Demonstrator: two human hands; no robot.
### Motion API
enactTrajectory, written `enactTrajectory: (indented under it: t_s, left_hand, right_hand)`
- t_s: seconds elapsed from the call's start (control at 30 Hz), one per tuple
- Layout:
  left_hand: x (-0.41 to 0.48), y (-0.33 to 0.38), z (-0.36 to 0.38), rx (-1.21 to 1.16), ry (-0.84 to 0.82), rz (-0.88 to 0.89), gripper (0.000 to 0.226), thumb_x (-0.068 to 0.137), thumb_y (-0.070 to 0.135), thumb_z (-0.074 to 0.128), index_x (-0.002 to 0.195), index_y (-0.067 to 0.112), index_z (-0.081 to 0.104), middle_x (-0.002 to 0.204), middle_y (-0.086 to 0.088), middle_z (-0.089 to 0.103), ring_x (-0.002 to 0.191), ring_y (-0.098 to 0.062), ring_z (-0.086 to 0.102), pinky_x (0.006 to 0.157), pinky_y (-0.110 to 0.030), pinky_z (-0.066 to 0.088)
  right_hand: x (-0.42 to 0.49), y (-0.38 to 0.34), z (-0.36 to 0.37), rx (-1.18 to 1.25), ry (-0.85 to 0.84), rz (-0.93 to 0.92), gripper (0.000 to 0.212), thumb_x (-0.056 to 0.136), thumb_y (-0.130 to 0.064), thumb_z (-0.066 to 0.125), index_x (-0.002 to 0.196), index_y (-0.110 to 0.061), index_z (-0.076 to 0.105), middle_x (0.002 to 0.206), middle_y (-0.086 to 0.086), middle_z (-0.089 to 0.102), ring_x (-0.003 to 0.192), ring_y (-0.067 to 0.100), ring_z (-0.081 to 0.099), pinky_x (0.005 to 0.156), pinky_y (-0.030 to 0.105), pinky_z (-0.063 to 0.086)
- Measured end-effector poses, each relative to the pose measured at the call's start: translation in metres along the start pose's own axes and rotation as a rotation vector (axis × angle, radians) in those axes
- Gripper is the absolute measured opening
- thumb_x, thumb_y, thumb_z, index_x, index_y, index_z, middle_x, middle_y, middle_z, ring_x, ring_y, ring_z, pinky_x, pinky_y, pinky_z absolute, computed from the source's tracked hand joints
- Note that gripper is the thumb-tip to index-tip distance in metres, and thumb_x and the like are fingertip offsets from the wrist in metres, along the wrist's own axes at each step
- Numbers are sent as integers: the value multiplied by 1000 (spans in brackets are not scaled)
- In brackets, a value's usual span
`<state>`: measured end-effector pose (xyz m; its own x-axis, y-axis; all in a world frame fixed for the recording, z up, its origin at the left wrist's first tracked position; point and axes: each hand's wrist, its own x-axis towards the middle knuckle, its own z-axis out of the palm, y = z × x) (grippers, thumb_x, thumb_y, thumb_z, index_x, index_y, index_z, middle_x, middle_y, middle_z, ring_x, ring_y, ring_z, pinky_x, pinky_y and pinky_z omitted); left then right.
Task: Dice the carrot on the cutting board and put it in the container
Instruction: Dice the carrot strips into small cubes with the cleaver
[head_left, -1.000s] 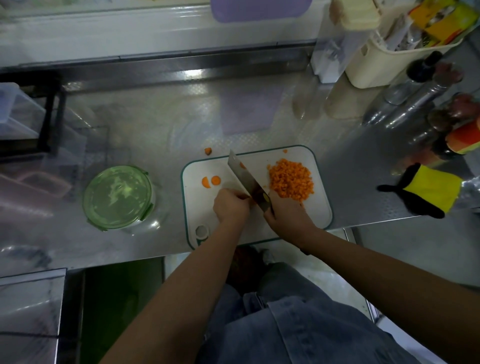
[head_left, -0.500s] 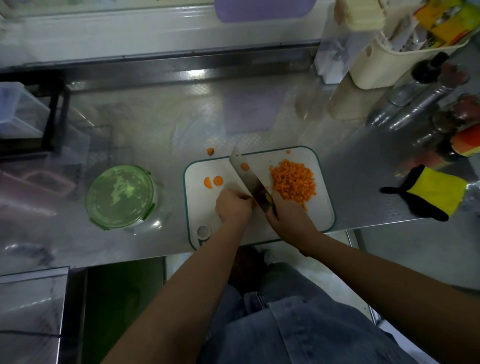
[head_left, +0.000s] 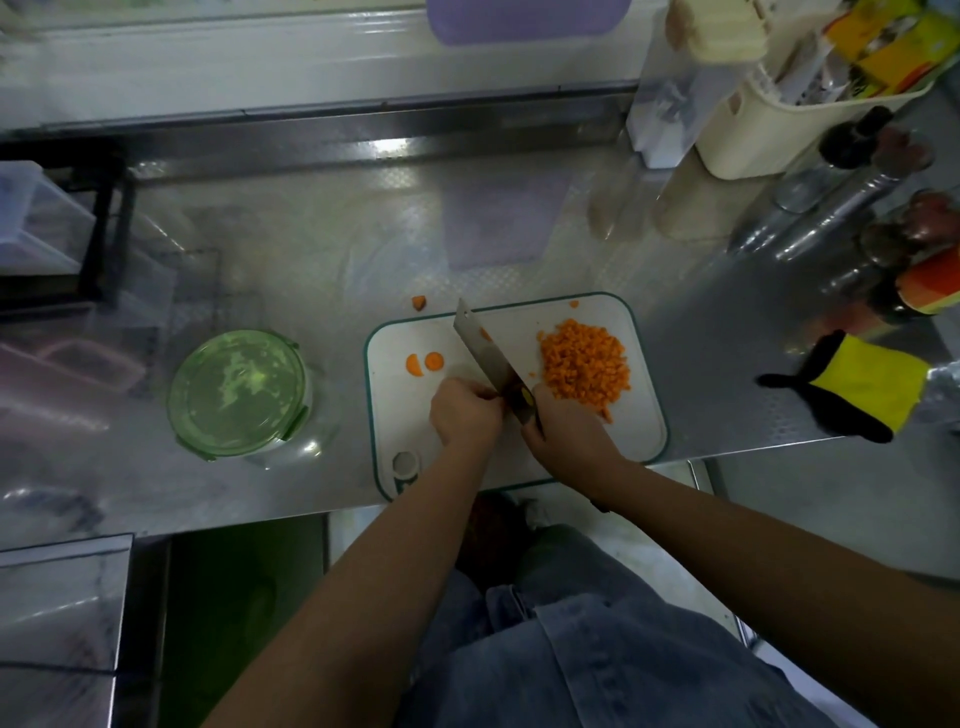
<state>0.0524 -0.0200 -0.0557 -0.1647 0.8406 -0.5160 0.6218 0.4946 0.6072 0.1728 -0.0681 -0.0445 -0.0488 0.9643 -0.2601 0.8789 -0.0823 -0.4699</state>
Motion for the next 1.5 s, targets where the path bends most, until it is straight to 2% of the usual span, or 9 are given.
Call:
enactTrajectory:
  t_s: [0.2,0.4,0.73,0.9,1.1,1.23,1.3,1.4,1.5]
  left_hand:
    - [0,0,1,4,1,0,20,77,30,74,92,18,78,88,-6,74,84,-24,67,73,-29,51]
    - [0,-2,1,20,4,9,19,77,30,73,90,18,78,87,-6,74,83,-24,67,71,-27,48]
    - [0,1,-1,21,1,-10,18,78,30,74,92,19,78,89,-4,74,85,-22,67,72,-25,48]
    - [1,0,-5,73,-4,28,20,81,33,72,91,17,76,90,-4,73,83,-22,66,68,-25,45]
    - [-1,-6,-17,226,26,252,18,86,28,64,96,16,74,94,-3,72,89,-22,65,71,-23,40]
    - [5,-11,-17,423,8,597,31,80,21,67,110,17,67,105,-6,59,97,-23,56,71,-29,43]
    - [7,-7,-15,526,-35,774,45,72,14,69,117,16,62,111,-8,54,101,-25,50,72,-34,46]
    - [14,2,-12,656,-83,950,42,62,8,70,104,10,67,105,-11,58,95,-31,53,77,-40,51]
    - [16,6,-11,725,-91,960,27,62,6,71,89,7,69,91,-13,60,87,-34,55,71,-42,51]
  right_hand:
    - [-1,2,5,-56,23,-14,11,91,-16,48,97,-7,47,70,9,52,62,31,55,51,36,37]
    - [0,5,-5,-49,-49,-71,36,88,-18,51,122,-10,45,66,2,49,60,28,56,51,39,45]
    - [6,10,-12,39,-25,-59,17,89,-23,55,100,-9,56,67,0,46,60,20,44,47,28,24]
    - [8,7,-24,268,74,-5,16,91,-20,54,97,-5,54,68,11,56,56,25,53,49,42,43]
    - [9,8,-36,560,64,235,11,90,-10,49,100,-5,52,61,9,51,42,21,49,37,28,44]
    - [4,13,-40,643,69,267,4,89,-7,47,91,-10,50,58,8,47,41,19,45,39,26,42]
    - [1,15,-42,664,97,284,14,90,-6,47,79,-15,45,57,8,45,40,18,44,38,25,40]
    - [-3,18,-43,684,121,302,18,91,-8,49,77,-18,43,57,10,47,37,19,44,37,25,40]
    - [-4,20,-41,677,120,311,16,91,-9,47,79,-18,43,58,12,48,39,21,45,37,25,41]
